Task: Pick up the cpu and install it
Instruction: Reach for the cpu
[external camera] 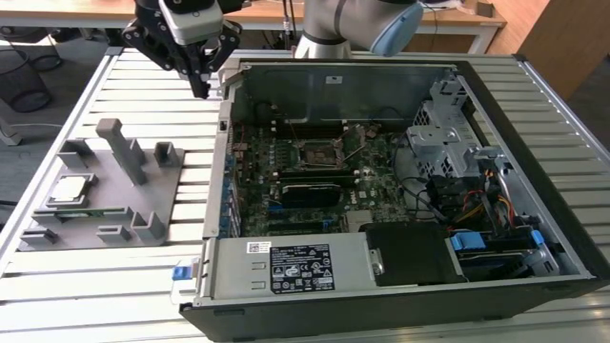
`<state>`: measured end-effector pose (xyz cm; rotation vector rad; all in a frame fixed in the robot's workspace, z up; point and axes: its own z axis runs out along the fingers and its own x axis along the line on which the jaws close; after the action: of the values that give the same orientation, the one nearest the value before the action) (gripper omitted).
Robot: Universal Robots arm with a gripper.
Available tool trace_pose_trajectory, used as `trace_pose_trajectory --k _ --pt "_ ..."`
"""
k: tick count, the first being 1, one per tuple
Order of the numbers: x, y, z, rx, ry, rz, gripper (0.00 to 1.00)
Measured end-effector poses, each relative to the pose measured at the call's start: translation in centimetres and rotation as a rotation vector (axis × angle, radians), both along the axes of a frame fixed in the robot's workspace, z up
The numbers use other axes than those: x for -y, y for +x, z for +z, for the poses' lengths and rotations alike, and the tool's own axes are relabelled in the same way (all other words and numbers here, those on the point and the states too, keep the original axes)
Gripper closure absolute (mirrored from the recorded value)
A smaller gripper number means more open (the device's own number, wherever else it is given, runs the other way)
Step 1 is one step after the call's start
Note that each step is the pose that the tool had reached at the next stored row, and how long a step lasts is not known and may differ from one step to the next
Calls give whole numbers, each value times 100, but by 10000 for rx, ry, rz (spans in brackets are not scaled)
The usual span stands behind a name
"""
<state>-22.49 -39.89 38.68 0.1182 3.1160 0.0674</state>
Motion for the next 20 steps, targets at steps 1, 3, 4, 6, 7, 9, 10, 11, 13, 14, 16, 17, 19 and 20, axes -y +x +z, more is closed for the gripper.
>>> trace_pose_trajectory --k 1,3,4,6,7,9,10,11,13,14,16,17,19,20 --pt "0 -4 0 0 1 0 89" --pt "0 -12 -1 -1 1 0 89" --pt "0 -17 -2 -2 0 0 89" --pt "0 -25 -3 -3 0 0 89" --pt "0 -37 -4 -4 0 0 89" --pt "0 -66 -7 -8 0 0 89" --pt "0 -70 -7 -8 0 0 89" --pt "0 -74 -8 -9 0 0 89" --pt "0 -82 -9 -10 1 0 89" --pt "0 -86 -9 -11 1 0 89" --pt "0 -103 -11 -13 1 0 89" --pt "0 -107 -11 -14 0 -1 89" --pt "0 -122 -13 -15 1 0 89" --pt "0 -126 -13 -16 0 0 89"
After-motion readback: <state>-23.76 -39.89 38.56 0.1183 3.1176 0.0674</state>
